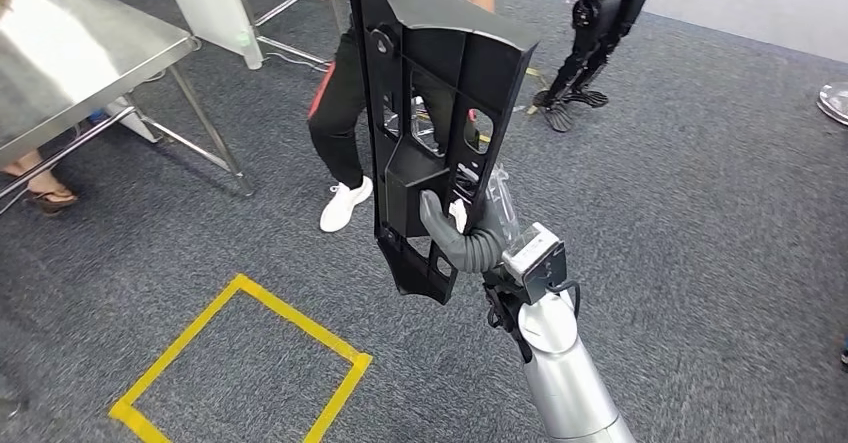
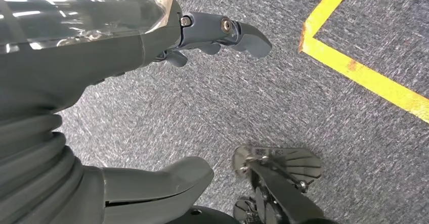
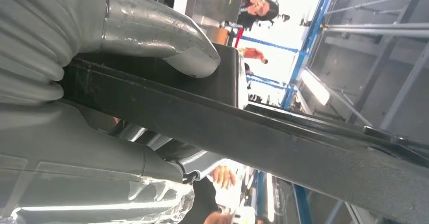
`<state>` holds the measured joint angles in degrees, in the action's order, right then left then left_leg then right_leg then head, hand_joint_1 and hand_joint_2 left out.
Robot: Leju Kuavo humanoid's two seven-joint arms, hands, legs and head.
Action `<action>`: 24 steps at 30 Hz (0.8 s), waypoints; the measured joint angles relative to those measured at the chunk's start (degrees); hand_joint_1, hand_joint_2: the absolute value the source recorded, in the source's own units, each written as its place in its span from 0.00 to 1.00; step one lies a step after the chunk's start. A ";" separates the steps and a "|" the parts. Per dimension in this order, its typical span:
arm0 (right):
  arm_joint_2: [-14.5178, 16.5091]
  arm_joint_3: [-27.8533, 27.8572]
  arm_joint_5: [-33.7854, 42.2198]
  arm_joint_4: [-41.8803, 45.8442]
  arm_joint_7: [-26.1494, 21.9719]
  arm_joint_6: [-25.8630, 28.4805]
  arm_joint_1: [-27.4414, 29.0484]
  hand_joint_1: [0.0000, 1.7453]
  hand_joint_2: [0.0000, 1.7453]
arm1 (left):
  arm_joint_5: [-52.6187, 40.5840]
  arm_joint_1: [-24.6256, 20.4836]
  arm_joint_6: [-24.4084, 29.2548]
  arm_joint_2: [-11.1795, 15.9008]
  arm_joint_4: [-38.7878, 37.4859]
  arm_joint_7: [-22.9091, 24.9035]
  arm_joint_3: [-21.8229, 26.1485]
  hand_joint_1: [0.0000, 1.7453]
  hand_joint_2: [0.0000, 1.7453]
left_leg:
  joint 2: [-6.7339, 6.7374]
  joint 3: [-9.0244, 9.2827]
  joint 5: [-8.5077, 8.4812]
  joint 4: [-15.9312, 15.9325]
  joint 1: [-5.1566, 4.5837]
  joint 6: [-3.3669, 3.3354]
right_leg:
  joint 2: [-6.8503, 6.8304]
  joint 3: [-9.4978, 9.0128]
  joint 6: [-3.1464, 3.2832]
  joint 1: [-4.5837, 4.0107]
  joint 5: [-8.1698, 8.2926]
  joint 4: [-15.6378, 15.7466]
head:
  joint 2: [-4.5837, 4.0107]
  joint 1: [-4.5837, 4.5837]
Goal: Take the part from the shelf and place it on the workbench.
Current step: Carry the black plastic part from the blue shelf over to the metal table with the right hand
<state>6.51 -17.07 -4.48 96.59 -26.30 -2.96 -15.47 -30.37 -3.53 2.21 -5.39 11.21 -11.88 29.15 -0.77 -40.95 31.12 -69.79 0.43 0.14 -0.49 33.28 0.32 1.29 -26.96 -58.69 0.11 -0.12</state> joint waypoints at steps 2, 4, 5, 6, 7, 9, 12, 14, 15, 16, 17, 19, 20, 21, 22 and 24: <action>-0.02 0.05 0.00 -0.10 0.02 -0.05 0.07 1.00 1.00 | -0.20 -0.01 0.40 -0.01 0.00 -0.15 0.00 0.00 1.00 | 0.51 -2.63 1.20 -4.76 0.21 0.23 | -1.35 -0.07 0.18 -0.19 -0.17 -0.01 | 0.00 0.00; -0.02 0.06 0.00 -0.17 0.03 -0.09 0.03 1.00 1.00 | -0.19 0.06 0.69 0.02 0.00 -0.30 0.02 0.00 1.00 | 1.05 -0.76 -1.76 -0.85 0.22 0.04 | -2.57 -0.30 0.26 -0.26 -0.36 -0.01 | 0.00 -0.01; -0.01 0.06 0.00 -0.18 0.03 -0.10 -0.06 1.00 1.00 | -0.17 0.06 0.79 0.05 0.00 -0.40 0.02 0.00 1.00 | 2.11 1.45 -3.73 3.34 0.11 -0.28 | -3.09 -0.47 0.21 -0.33 -0.49 -0.01 | 0.00 -0.01; 0.00 0.07 0.00 -0.18 0.03 -0.10 -0.18 1.00 1.00 | -0.17 -0.02 0.85 0.09 0.01 -0.48 0.03 0.00 1.00 | 3.24 3.46 -5.11 7.12 -0.12 -0.60 | -3.57 -0.60 0.04 -0.57 -0.66 -0.02 | 0.00 0.00; -0.01 0.07 0.00 -0.19 0.04 -0.11 -0.33 1.00 1.00 | -0.17 -0.12 0.86 0.11 0.01 -0.56 0.04 0.00 1.00 | 4.08 4.76 -5.83 9.71 -0.37 -0.94 | -3.98 -0.70 -0.18 -0.77 -0.81 -0.02 | 0.00 0.03; 0.00 0.03 0.00 -0.25 0.04 -0.12 -0.51 1.00 1.00 | -0.20 -0.26 0.90 0.14 0.02 -0.62 0.08 0.00 1.00 | 4.09 5.23 -5.78 11.07 -0.80 -1.38 | -4.92 -0.87 -0.67 -1.07 -1.05 0.10 | 0.00 0.09; 0.03 -0.06 0.00 -0.37 0.03 -0.15 -0.77 1.00 1.00 | -0.21 -0.20 0.96 0.06 0.02 -0.64 0.19 0.00 1.00 | 2.17 5.84 -6.29 11.98 -0.51 -2.23 | -4.38 -0.82 -1.35 -1.11 -2.02 -0.97 | 0.00 0.17; -0.05 -0.07 0.02 -0.48 -0.01 -0.18 -0.93 1.00 1.00 | -0.21 -0.29 1.00 0.01 0.02 -0.66 0.24 0.00 1.00 | 0.94 6.28 -6.59 12.45 -0.14 -2.71 | -1.59 1.74 -1.19 -0.84 -4.54 -6.40 | 0.00 0.39; -0.13 -0.07 0.06 -0.58 -0.03 -0.19 -0.93 1.00 1.00 | -0.23 -0.38 1.02 0.02 0.02 -0.66 0.26 0.00 1.00 | 0.25 6.27 -6.59 12.47 -0.09 -2.83 | -0.60 3.71 -1.00 -0.75 -6.13 -10.34 | 0.00 0.47; -0.22 -0.07 0.11 -0.71 -0.03 -0.19 -0.87 1.00 1.00 | -0.27 -0.42 1.03 0.01 0.02 -0.66 0.29 0.00 1.00 | -0.50 6.25 -6.58 12.46 -0.09 -2.90 | -0.12 5.62 -1.00 -0.66 -7.33 -13.90 | 0.00 0.56; -0.32 -0.07 0.18 -0.85 -0.03 -0.19 -0.82 1.00 1.00 | -0.34 -0.41 1.03 -0.02 0.02 -0.65 0.33 0.00 1.00 | -1.30 6.26 -6.56 12.43 -0.07 -2.90 | 0.09 6.84 -1.24 -0.59 -7.79 -15.93 | 0.00 0.56; -0.43 -0.07 0.28 -1.02 -0.03 -0.19 -0.78 1.00 1.00 | -0.59 -0.30 1.03 -0.08 0.01 -0.63 0.42 0.00 1.00 | -2.86 6.35 -6.46 12.28 0.04 -2.75 | 0.35 5.95 -2.34 -0.33 -5.83 -13.20 | 0.00 0.55; -0.47 -0.07 0.31 -1.05 -0.03 -0.19 -0.82 1.00 1.00 | -0.72 -0.27 1.03 -0.10 0.01 -0.62 0.45 0.00 1.00 | -3.62 6.35 -6.34 12.10 0.12 -2.54 | 1.00 4.09 -3.01 -0.04 -3.95 -9.08 | 0.00 0.57; -0.49 -0.08 0.33 -1.08 -0.04 -0.19 -0.90 1.00 1.00 | -0.82 -0.27 1.03 -0.09 0.02 -0.61 0.49 0.00 1.00 | -4.31 6.27 -6.14 11.80 0.08 -2.21 | 1.79 2.36 -3.35 0.11 -2.38 -5.21 | 0.00 0.62; -0.51 -0.12 0.34 -1.11 -0.04 -0.19 -1.00 1.00 1.00 | -0.88 -0.28 1.03 -0.07 0.02 -0.61 0.52 0.00 1.00 | -4.87 6.12 -5.97 11.53 0.02 -1.88 | 2.36 1.00 -3.31 0.26 -1.27 -2.36 | 0.00 0.67; -0.51 -0.16 0.36 -1.19 -0.05 -0.19 -1.19 1.00 1.00 | -0.91 -0.22 1.03 -0.02 0.02 -0.61 0.58 0.00 1.00 | -5.66 5.73 -5.85 11.27 -0.07 -1.28 | 2.61 0.20 -2.50 0.13 -0.70 -0.70 | 0.00 0.70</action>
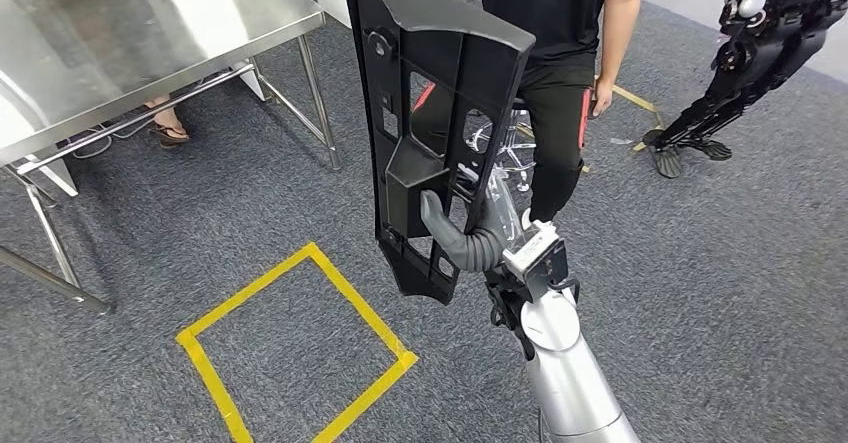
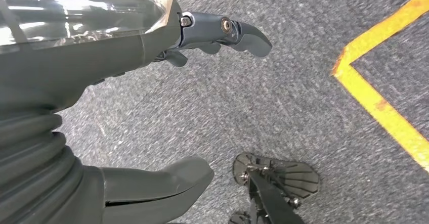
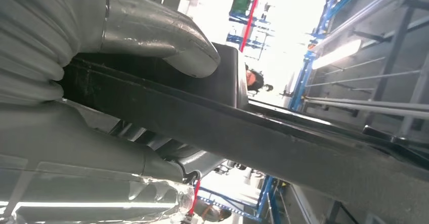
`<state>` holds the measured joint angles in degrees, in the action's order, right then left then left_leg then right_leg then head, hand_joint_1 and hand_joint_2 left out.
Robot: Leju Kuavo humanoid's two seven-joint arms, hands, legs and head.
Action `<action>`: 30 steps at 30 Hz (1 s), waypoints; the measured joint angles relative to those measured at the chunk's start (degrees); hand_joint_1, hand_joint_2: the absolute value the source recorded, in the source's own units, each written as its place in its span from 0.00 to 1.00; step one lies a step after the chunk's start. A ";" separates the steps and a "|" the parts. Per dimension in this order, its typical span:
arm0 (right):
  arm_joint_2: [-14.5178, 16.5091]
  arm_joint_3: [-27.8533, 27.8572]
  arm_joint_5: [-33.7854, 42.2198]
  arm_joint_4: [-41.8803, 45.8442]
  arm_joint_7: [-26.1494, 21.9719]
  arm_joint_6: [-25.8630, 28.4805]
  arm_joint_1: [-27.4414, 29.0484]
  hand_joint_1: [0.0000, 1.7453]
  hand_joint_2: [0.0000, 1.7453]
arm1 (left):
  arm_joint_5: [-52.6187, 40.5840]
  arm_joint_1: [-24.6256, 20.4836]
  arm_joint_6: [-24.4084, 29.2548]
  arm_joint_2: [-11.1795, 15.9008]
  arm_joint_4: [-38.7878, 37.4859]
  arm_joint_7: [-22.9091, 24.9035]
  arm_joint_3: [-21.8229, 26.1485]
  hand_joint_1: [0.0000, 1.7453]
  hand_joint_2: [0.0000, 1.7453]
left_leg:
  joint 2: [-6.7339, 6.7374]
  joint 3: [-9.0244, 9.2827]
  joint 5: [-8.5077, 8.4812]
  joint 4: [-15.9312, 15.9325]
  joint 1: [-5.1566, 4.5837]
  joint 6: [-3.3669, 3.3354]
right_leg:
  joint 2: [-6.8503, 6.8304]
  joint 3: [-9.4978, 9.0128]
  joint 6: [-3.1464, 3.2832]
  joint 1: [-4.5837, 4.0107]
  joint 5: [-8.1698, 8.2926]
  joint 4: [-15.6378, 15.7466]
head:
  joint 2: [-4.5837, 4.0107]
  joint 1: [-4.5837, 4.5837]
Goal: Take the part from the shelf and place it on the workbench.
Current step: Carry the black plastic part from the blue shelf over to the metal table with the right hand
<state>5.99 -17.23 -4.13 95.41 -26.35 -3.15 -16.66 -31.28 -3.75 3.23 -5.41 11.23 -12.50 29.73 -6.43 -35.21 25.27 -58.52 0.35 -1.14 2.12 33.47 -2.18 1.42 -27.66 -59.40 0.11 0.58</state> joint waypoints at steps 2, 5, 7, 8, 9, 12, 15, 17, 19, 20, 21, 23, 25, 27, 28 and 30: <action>0.02 -0.04 0.00 -0.07 0.01 0.00 -0.11 1.00 1.00 | 0.00 0.21 0.00 0.10 -0.01 -0.02 0.03 0.00 1.00 | 0.03 -0.25 0.07 -0.14 0.19 0.41 | -0.77 -0.16 0.76 0.08 0.17 0.05 | 0.00 -0.01; 0.12 -0.13 0.01 -0.11 -0.03 -0.01 -0.22 1.00 1.00 | -0.02 0.30 0.00 0.16 -0.01 -0.16 0.07 0.00 1.00 | 4.14 -2.74 2.98 -5.42 0.17 1.11 | -2.12 -0.59 1.73 0.05 0.02 0.20 | 0.00 -0.47; 0.10 -0.13 0.02 -0.18 -0.05 -0.02 -0.18 1.00 1.00 | -0.02 0.18 0.00 0.08 0.00 -0.26 0.08 0.00 1.00 | 5.89 -6.73 6.08 -12.77 0.25 1.34 | -3.25 -0.73 2.27 -0.31 -0.25 0.18 | 0.00 -0.66; 0.08 -0.12 0.02 -0.24 -0.05 -0.03 -0.13 1.00 1.00 | -0.02 0.18 0.01 0.07 0.00 -0.29 0.09 0.00 1.00 | 6.15 -8.33 6.76 -15.42 0.27 1.33 | -3.84 -0.78 2.43 -0.49 -0.36 0.18 | 0.00 -0.66; 0.06 -0.12 0.02 -0.30 -0.05 -0.04 -0.08 1.00 1.00 | -0.02 0.21 0.03 0.05 0.00 -0.31 0.14 0.00 1.00 | 6.26 -8.96 6.37 -16.15 0.26 1.21 | -4.42 -0.86 2.58 -0.66 -0.47 0.17 | 0.00 -0.66; 0.08 -0.16 0.02 -0.37 -0.05 -0.07 0.04 1.00 1.00 | 0.01 0.26 0.30 0.08 0.00 -0.33 0.31 0.00 1.00 | 7.86 -4.66 1.23 -7.27 -0.14 0.10 | -5.94 -1.44 2.84 -1.13 -0.92 0.24 | 0.00 -0.66; 0.10 -0.19 0.02 -0.42 -0.05 -0.07 -0.11 1.00 1.00 | -0.03 -0.04 0.73 0.09 0.00 -0.30 0.39 0.00 1.00 | 9.94 -1.38 -0.37 -0.77 -1.08 -0.80 | -7.35 -1.86 2.43 -1.58 -1.35 0.47 | 0.00 -0.62; 0.18 -0.26 0.02 -0.48 -0.05 -0.07 -0.24 1.00 1.00 | -0.07 -0.09 0.93 0.05 0.00 -0.26 0.53 0.00 1.00 | 8.74 -1.24 -0.60 -0.27 -1.20 -1.11 | -8.31 -2.08 1.94 -1.68 -1.57 0.68 | 0.00 -0.63; 0.28 -0.34 0.05 -0.55 -0.07 -0.07 -0.40 1.00 1.00 | -0.07 0.02 0.99 -0.01 0.00 -0.19 0.76 0.00 1.00 | 7.52 -0.51 -1.07 0.73 -0.82 -1.54 | -6.88 -1.72 1.59 -1.58 -2.45 -0.68 | 0.00 -0.60; 0.31 -0.37 0.11 -0.59 -0.09 -0.07 -0.50 1.00 1.00 | -0.08 0.01 1.01 -0.04 0.00 -0.16 0.88 0.00 1.00 | 6.91 -0.13 -1.30 1.17 -0.55 -1.72 | -5.45 -0.72 1.57 -1.51 -3.49 -2.90 | 0.00 -0.51; 0.27 -0.38 0.20 -0.66 -0.10 -0.06 -0.55 1.00 1.00 | -0.10 -0.05 1.02 -0.07 0.00 -0.14 0.98 0.00 1.00 | 6.27 -0.01 -1.38 1.35 -0.42 -1.81 | -3.91 0.89 1.67 -1.25 -4.82 -6.21 | 0.00 -0.43; 0.11 -0.39 0.32 -0.91 -0.09 -0.04 -0.51 1.00 1.00 | -0.20 -0.20 1.04 -0.17 0.00 -0.15 1.12 0.00 1.00 | 4.76 -0.05 -1.42 1.36 -0.33 -1.89 | -2.67 4.66 1.65 -1.03 -7.12 -13.13 | 0.00 -0.29; -0.03 -0.40 0.34 -1.19 -0.08 -0.02 -0.41 1.00 1.00 | -0.28 -0.15 1.05 -0.34 0.00 -0.16 1.22 0.00 1.00 | 3.17 -0.03 -1.38 1.26 -0.26 -1.80 | -2.45 5.58 0.81 -0.71 -6.42 -13.79 | 0.00 -0.28; -0.05 -0.42 0.34 -1.31 -0.08 -0.02 -0.45 1.00 1.00 | -0.30 -0.05 1.05 -0.43 0.00 -0.17 1.31 0.00 1.00 | 1.66 -0.03 -1.17 0.87 -0.05 -1.40 | -1.49 2.54 -0.46 -0.16 -2.94 -6.55 | 0.00 -0.28; -0.04 -0.44 0.34 -1.36 -0.08 -0.02 -0.50 1.00 1.00 | -0.31 -0.03 1.05 -0.43 0.00 -0.19 1.33 0.00 1.00 | 0.99 -0.15 -1.01 0.56 -0.05 -1.04 | -0.74 0.95 -0.76 0.01 -1.48 -2.97 | 0.00 -0.25; -0.02 -0.49 0.37 -1.44 -0.10 -0.02 -0.57 1.00 1.00 | -0.34 -0.02 1.07 -0.38 0.00 -0.20 1.34 0.00 1.00 | 0.07 -0.50 -0.83 0.17 -0.10 -0.31 | 0.22 -0.59 -0.38 0.03 -0.26 0.31 | 0.00 -0.25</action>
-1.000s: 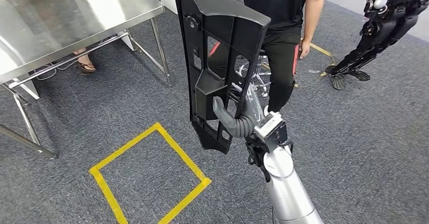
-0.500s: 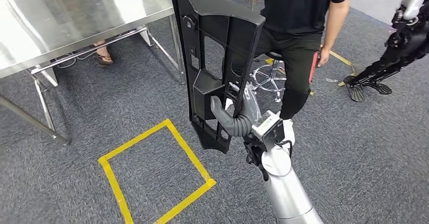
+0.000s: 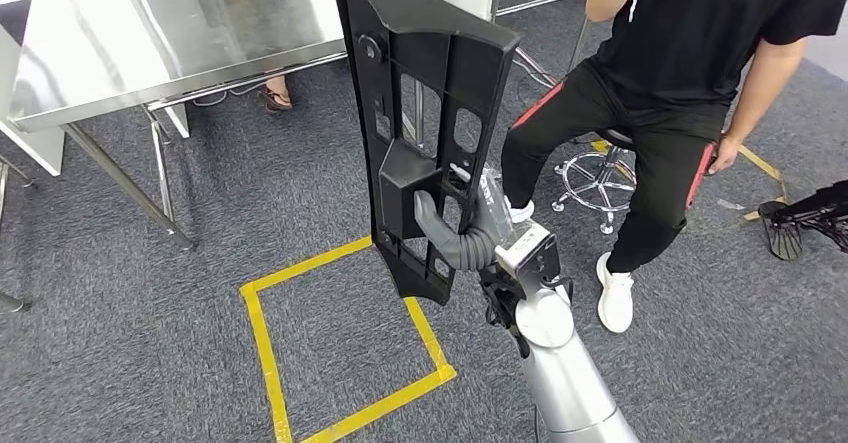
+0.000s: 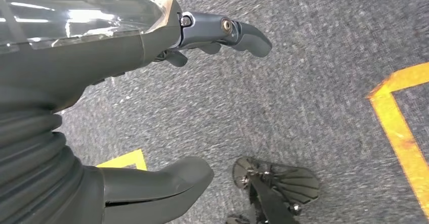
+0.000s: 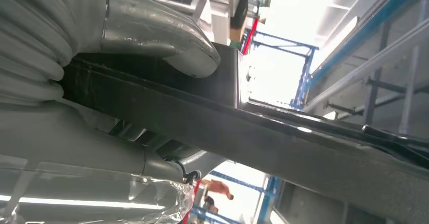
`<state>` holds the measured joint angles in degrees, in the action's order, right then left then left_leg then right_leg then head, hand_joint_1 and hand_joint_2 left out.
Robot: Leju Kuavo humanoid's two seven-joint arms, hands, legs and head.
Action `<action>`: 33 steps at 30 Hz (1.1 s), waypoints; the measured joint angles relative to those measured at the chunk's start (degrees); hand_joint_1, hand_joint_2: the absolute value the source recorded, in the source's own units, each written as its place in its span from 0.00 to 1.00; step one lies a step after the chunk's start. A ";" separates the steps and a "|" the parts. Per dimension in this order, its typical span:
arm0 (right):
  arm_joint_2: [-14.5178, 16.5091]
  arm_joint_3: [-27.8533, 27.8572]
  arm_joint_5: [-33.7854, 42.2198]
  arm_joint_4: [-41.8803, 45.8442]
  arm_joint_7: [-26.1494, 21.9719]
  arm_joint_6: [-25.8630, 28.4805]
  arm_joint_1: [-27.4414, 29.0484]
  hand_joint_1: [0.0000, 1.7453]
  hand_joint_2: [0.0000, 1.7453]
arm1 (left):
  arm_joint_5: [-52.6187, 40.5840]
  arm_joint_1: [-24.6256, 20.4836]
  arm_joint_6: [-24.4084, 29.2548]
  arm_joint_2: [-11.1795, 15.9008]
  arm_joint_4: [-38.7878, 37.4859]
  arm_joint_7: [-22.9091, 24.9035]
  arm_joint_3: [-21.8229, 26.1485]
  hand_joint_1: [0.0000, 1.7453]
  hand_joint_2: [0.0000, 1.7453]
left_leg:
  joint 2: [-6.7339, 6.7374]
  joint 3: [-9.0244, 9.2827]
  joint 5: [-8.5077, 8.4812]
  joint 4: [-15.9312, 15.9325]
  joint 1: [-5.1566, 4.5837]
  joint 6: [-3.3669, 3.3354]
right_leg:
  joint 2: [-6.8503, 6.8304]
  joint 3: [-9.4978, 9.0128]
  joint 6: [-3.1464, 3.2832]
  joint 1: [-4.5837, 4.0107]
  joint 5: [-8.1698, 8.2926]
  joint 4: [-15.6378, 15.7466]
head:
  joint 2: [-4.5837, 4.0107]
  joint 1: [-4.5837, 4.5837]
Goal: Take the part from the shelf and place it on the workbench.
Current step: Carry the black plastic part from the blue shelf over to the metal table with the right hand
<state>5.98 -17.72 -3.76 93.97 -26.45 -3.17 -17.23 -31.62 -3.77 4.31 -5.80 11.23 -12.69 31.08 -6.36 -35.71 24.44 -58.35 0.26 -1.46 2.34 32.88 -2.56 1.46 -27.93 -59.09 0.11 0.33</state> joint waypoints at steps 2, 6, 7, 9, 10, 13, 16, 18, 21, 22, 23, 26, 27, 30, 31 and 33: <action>0.04 -0.02 0.01 -0.04 0.00 0.00 -0.03 1.00 1.00 | -0.01 0.15 0.02 0.05 0.00 -0.01 0.02 0.00 1.00 | -0.62 -0.27 -0.12 0.04 0.13 0.55 | -0.50 -0.11 0.89 -0.15 0.18 -0.04 | 0.00 -0.04; 0.29 -0.08 0.01 -0.05 0.01 0.00 -0.17 1.00 1.00 | -0.04 0.33 0.05 0.08 -0.02 -0.01 0.04 0.00 1.00 | 4.12 -3.38 3.42 -6.25 0.18 1.55 | -2.34 -0.36 2.14 0.03 0.28 0.15 | 0.00 -0.36; 0.32 -0.07 0.02 -0.07 0.01 0.00 -0.13 1.00 1.00 | -0.07 0.27 0.06 0.05 -0.02 -0.03 0.05 0.00 1.00 | 5.27 -5.43 5.26 -10.20 0.22 1.75 | -2.92 -0.37 2.38 -0.09 0.19 0.14 | 0.00 -0.46; 0.33 -0.06 0.02 -0.13 0.01 0.00 -0.02 1.00 1.00 | -0.12 0.21 0.07 0.02 -0.02 -0.06 0.05 0.00 1.00 | 6.09 -8.66 7.06 -16.11 0.35 1.89 | -4.21 -0.41 2.63 -0.32 0.01 0.13 | 0.00 -0.45; 0.36 -0.06 0.02 -0.15 0.01 0.00 0.02 1.00 1.00 | -0.15 0.23 0.07 0.01 -0.02 -0.07 0.05 0.00 1.00 | 6.20 -8.85 6.43 -16.22 0.36 1.79 | -4.83 -0.47 2.73 -0.41 -0.08 0.13 | 0.00 -0.45; 0.49 -0.07 0.03 -0.18 0.01 0.01 -0.02 1.00 1.00 | -0.31 0.18 0.08 0.08 -0.01 -0.07 0.07 0.00 1.00 | 8.30 -3.67 1.55 -6.37 -0.08 0.77 | -6.42 -0.89 2.70 -0.79 -0.48 0.13 | 0.00 -0.44; 0.56 -0.06 0.04 -0.18 0.01 0.15 -0.11 1.00 1.00 | -0.65 -0.11 0.09 0.14 0.01 -0.10 0.07 0.00 1.00 | 10.12 -0.70 0.45 -0.83 -0.95 0.10 | -7.58 -1.16 2.07 -1.31 -0.93 0.22 | 0.00 -0.36; 0.71 -0.04 0.06 -0.15 0.06 0.38 -0.13 1.00 1.00 | -0.79 -0.06 0.10 0.10 0.02 -0.11 0.07 0.00 1.00 | 9.09 -0.49 0.26 -0.32 -0.89 -0.27 | -7.94 -1.38 1.57 -1.33 -1.16 0.31 | 0.00 -0.31; 0.81 0.03 0.18 -0.05 0.15 0.75 -0.22 1.00 1.00 | -0.84 -0.13 0.13 0.01 0.02 -0.14 0.09 0.00 1.00 | 7.96 0.32 -0.27 0.80 -0.34 -0.88 | -4.84 0.70 1.26 -1.19 -3.34 -4.33 | 0.00 -0.03; 0.75 0.08 0.21 -0.04 0.18 0.79 -0.19 1.00 1.00 | -0.85 -0.24 0.13 0.00 0.02 -0.15 0.09 0.00 1.00 | 7.53 0.35 -0.29 0.85 -0.35 -0.99 | -3.87 2.49 1.32 -1.07 -4.54 -7.75 | 0.00 0.08; 0.68 0.13 0.24 -0.05 0.21 0.80 -0.13 1.00 1.00 | -0.85 -0.32 0.10 -0.01 0.02 -0.18 0.09 0.00 1.00 | 7.12 0.35 -0.29 0.84 -0.36 -1.09 | -3.42 4.37 1.35 -0.96 -5.57 -11.06 | 0.00 0.20; 0.47 0.19 0.25 -0.13 0.26 0.83 0.06 1.00 1.00 | -0.81 -0.27 -0.02 -0.06 0.01 -0.36 0.13 0.00 1.00 | 5.84 0.42 -0.20 0.73 -0.28 -1.14 | -3.10 6.53 0.42 -0.67 -4.91 -13.05 | 0.00 0.26; 0.44 0.18 0.26 -0.16 0.28 0.84 0.06 1.00 1.00 | -0.79 -0.22 -0.04 -0.08 0.01 -0.44 0.17 0.00 1.00 | 5.46 0.48 -0.12 0.65 -0.21 -1.02 | -3.08 5.53 -0.17 -0.53 -3.33 -10.19 | 0.00 0.26; 0.45 0.14 0.30 -0.20 0.39 0.99 -0.06 1.00 1.00 | -0.69 -0.16 -0.09 -0.06 0.02 -0.84 0.56 0.00 1.00 | 4.73 0.37 0.47 0.00 -0.36 -0.29 | -2.93 1.58 -0.57 -0.11 0.67 -0.95 | 0.00 0.26; 0.46 0.13 0.31 -0.23 0.43 1.13 -0.10 1.00 1.00 | -0.67 -0.11 -0.10 -0.01 0.02 -0.99 0.78 0.00 1.00 | 4.64 0.29 0.62 -0.21 -0.49 -0.49 | -2.86 1.11 -0.19 -0.10 1.04 0.01 | 0.00 0.24; 0.47 0.13 0.33 -0.29 0.48 1.37 -0.11 1.00 1.00 | -0.66 0.00 -0.12 0.08 0.02 -1.17 1.15 0.00 1.00 | 4.69 0.27 0.69 -0.30 -0.60 -1.19 | -2.73 0.96 0.33 -0.18 1.22 0.12 | 0.00 0.20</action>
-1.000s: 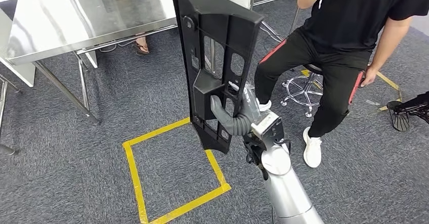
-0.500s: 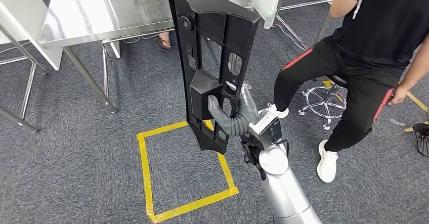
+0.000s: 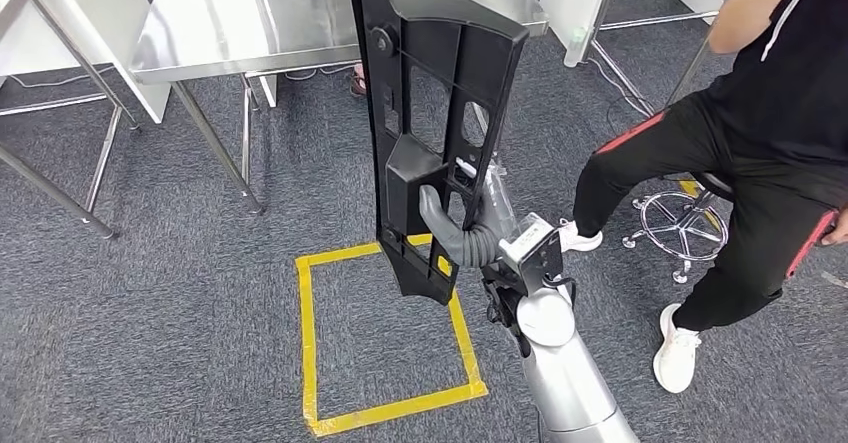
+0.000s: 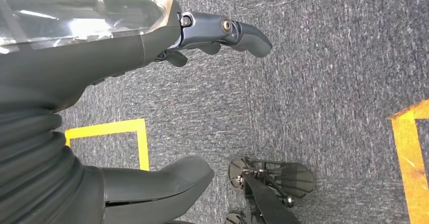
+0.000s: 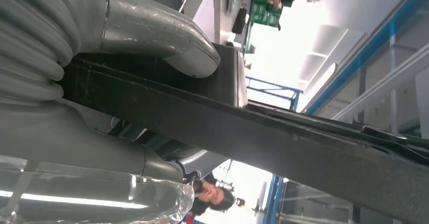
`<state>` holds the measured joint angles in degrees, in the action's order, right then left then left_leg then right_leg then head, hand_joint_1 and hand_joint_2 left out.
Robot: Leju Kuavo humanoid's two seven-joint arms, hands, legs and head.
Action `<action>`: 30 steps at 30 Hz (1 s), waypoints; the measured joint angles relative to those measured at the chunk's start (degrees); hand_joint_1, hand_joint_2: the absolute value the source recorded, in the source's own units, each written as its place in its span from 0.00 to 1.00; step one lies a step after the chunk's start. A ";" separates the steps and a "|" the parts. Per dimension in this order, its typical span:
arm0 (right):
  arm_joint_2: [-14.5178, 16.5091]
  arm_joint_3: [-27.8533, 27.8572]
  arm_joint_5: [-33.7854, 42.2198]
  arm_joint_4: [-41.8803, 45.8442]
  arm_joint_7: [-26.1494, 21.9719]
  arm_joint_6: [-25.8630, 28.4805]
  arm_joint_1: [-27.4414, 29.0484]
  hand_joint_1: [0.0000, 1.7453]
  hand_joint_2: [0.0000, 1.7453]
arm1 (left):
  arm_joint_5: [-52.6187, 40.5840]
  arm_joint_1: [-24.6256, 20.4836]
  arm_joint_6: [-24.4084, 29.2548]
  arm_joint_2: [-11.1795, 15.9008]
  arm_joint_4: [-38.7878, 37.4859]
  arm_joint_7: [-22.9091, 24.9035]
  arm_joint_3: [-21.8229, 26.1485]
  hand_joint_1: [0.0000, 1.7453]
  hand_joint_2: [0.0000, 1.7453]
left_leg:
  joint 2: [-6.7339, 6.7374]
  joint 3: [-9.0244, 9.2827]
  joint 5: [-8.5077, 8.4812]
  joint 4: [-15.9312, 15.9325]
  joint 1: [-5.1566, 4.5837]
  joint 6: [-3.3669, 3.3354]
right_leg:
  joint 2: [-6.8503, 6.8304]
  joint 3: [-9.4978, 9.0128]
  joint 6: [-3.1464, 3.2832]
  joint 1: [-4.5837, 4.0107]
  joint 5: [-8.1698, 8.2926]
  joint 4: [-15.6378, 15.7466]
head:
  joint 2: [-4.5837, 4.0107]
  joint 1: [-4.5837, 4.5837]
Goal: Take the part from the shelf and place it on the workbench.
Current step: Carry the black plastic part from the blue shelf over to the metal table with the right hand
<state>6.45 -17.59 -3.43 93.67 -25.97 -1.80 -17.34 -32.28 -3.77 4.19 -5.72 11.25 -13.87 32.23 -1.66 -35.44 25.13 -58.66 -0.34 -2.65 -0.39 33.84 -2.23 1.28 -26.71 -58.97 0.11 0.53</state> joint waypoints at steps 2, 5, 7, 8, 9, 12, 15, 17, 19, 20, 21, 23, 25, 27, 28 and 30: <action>-0.01 0.00 0.00 -0.05 0.02 0.10 -0.02 1.00 1.00 | -0.02 0.03 0.01 0.00 -0.01 -0.06 0.24 0.00 1.00 | 0.13 0.19 -0.07 0.19 0.02 -0.33 | 0.12 -0.01 0.09 -0.17 0.00 -0.01 | 0.00 0.00; -0.03 0.00 -0.02 -0.08 0.03 0.14 -0.02 1.00 1.00 | -0.04 0.02 0.01 -0.03 0.00 -0.11 0.34 0.00 1.00 | 0.24 0.40 -0.10 0.44 0.05 -0.25 | 0.21 -0.04 0.51 -0.32 -0.09 -0.02 | 0.00 -0.02; -0.03 0.00 -0.02 -0.09 0.03 0.16 -0.02 1.00 1.00 | -0.03 0.02 0.01 -0.03 0.00 -0.12 0.36 0.00 1.00 | 0.25 0.44 -0.14 0.53 0.12 0.12 | 0.22 -0.04 0.70 -0.42 -0.14 -0.04 | 0.00 -0.01; -0.04 0.00 -0.02 -0.09 0.03 0.17 -0.02 1.00 1.00 | -0.03 0.02 0.01 -0.03 0.01 -0.12 0.36 0.00 1.00 | 0.25 0.46 -0.14 0.57 0.18 0.52 | 0.22 -0.03 0.72 -0.47 -0.15 -0.04 | 0.00 -0.01; -0.04 0.00 -0.02 -0.10 0.03 0.19 -0.02 1.00 1.00 | -0.03 0.03 0.01 -0.03 0.00 -0.13 0.36 0.00 1.00 | 0.25 0.47 -0.11 0.60 0.26 0.99 | 0.22 -0.03 0.76 -0.52 -0.18 -0.05 | 0.00 -0.01; -0.03 0.00 -0.02 -0.13 0.03 0.27 -0.02 1.00 1.00 | -0.08 0.02 0.02 -0.03 0.00 -0.17 0.36 0.00 1.00 | 0.24 0.47 0.02 0.60 0.35 1.80 | 0.21 -0.13 0.78 -0.42 -0.18 0.16 | 0.00 -0.01; 0.08 -0.03 -0.11 -0.13 0.01 0.47 -0.06 1.00 1.00 | -0.17 0.02 0.02 -0.12 0.01 -0.42 0.36 0.00 1.00 | 0.34 2.20 -0.80 3.18 0.55 0.70 | 0.26 -0.45 0.40 -0.36 -0.37 0.28 | 0.00 0.10; 0.06 -0.08 -0.19 -0.14 -0.07 0.63 -0.12 1.00 1.00 | -0.25 0.01 -0.03 -0.21 0.01 -0.59 0.36 0.00 1.00 | 0.51 3.66 -1.67 5.24 1.02 0.16 | 0.35 1.62 0.49 -0.42 -2.33 -4.17 | 0.00 0.25; -0.09 -0.09 -0.28 -0.24 -0.14 0.76 0.03 1.00 1.00 | -0.35 -0.01 -0.08 -0.21 0.01 -0.62 0.36 0.00 1.00 | 0.55 3.69 -1.66 5.28 1.20 0.24 | 0.39 5.23 0.18 0.05 -4.71 -10.92 | 0.00 0.27; -0.19 -0.08 -0.35 -0.31 -0.16 0.81 0.22 1.00 1.00 | -0.42 0.01 -0.09 -0.23 0.00 -0.62 0.36 0.00 1.00 | 0.53 3.67 -1.56 5.19 1.32 0.43 | 0.38 6.35 -0.32 0.38 -5.08 -12.82 | 0.00 0.26; -0.26 -0.08 -0.41 -0.37 -0.20 0.84 0.35 1.00 1.00 | -0.49 0.05 -0.09 -0.27 0.00 -0.62 0.36 0.00 1.00 | 0.50 3.63 -1.37 4.96 1.57 0.77 | 0.37 6.37 -1.09 0.76 -4.54 -12.55 | 0.00 0.26; -0.36 -0.09 -0.45 -0.42 -0.28 0.88 0.44 1.00 1.00 | -0.59 0.11 -0.10 -0.29 -0.01 -0.62 0.37 0.00 1.00 | 0.42 3.37 -0.56 3.74 2.26 1.95 | 0.32 3.42 -3.09 1.71 -1.81 -6.39 | 0.00 0.30; -0.42 -0.11 -0.44 -0.49 -0.36 0.93 0.45 1.00 1.00 | -0.62 0.08 -0.10 -0.07 -0.01 -0.62 0.38 0.00 1.00 | 0.29 2.51 0.75 1.69 2.49 3.38 | 0.63 0.72 -3.62 2.13 -0.32 -1.47 | 0.00 0.41; -0.44 -0.09 -0.47 -0.57 -0.41 1.02 0.60 1.00 1.00 | -0.63 0.03 -0.10 0.03 -0.01 -0.62 0.40 0.00 1.00 | 0.19 1.91 1.49 0.57 2.43 4.14 | 0.99 0.56 -2.10 1.93 -0.67 -1.44 | 0.00 0.22; -0.44 -0.07 -0.47 -0.57 -0.44 1.04 0.66 1.00 1.00 | -0.63 0.05 -0.10 -0.05 -0.02 -0.62 0.40 0.00 1.00 | 0.18 1.91 1.56 0.48 2.56 4.24 | 1.03 0.73 -1.23 1.87 -0.80 -1.69 | 0.00 0.05; -0.42 -0.08 -0.51 -0.57 -0.46 1.06 0.66 1.00 1.00 | -0.63 0.05 -0.10 -0.10 -0.02 -0.61 0.40 0.00 1.00 | 0.59 1.51 2.25 -0.56 2.86 4.37 | 1.05 0.66 -0.28 1.73 -0.90 -1.75 | 0.00 -0.04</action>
<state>6.03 -17.67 -3.94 93.10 -26.43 -0.74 -16.68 -32.92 -3.72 4.08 -5.82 11.23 -14.48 32.63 -1.07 -33.94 27.38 -59.22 2.52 1.72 0.65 34.50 -2.51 3.01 -27.61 -60.72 0.11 0.50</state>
